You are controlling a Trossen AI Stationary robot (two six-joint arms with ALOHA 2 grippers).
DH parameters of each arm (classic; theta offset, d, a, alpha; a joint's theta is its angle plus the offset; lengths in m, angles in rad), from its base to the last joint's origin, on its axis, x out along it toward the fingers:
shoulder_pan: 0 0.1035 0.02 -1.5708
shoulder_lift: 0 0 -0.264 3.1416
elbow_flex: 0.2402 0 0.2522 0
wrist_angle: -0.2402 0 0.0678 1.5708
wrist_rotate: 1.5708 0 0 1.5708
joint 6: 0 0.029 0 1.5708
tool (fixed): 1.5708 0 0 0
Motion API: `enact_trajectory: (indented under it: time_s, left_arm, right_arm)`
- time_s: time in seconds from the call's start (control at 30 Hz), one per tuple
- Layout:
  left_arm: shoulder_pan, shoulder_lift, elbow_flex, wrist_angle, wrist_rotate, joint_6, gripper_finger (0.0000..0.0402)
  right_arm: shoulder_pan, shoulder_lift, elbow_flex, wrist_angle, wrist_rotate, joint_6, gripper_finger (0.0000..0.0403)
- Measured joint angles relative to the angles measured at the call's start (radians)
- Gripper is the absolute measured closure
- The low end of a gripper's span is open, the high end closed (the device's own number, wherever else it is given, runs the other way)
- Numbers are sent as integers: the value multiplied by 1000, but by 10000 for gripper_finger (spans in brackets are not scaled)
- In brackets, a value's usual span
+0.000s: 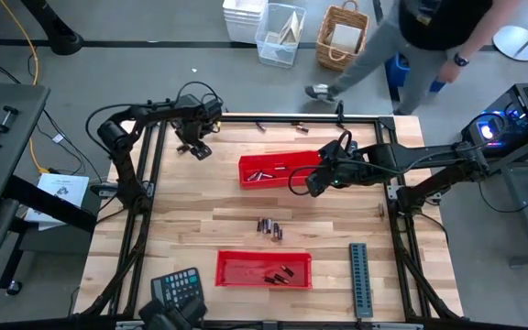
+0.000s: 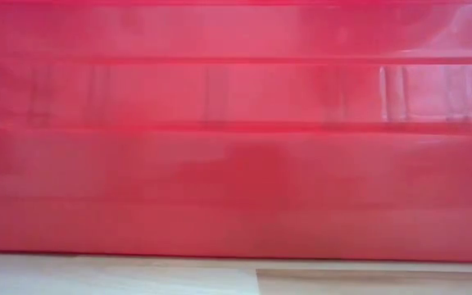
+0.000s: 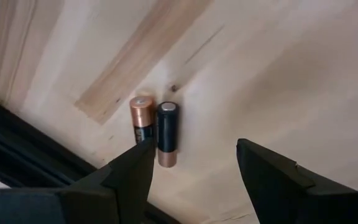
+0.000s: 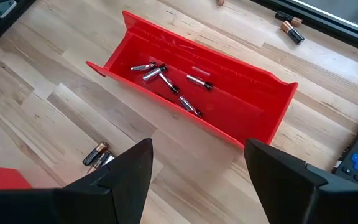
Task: Sort batteries
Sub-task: Put the black battery into the bottom red bin
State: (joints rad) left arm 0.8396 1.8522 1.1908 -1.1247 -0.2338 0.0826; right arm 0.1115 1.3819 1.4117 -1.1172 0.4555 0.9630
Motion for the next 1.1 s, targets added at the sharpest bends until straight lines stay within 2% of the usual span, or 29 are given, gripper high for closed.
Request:
enact_trajectory:
  time_s: [0.3,0.73,1.1]
  left_arm:
    - [45,0,0,8,25,16,179]
    - [52,11,-3,21,88,6,179]
    - [52,13,-97,104,69,-15,179]
  right_arm:
    - [0,0,0,-1,3,-3,153]
    - [0,0,0,-1,13,-8,153]
    - [0,0,0,-1,16,-4,153]
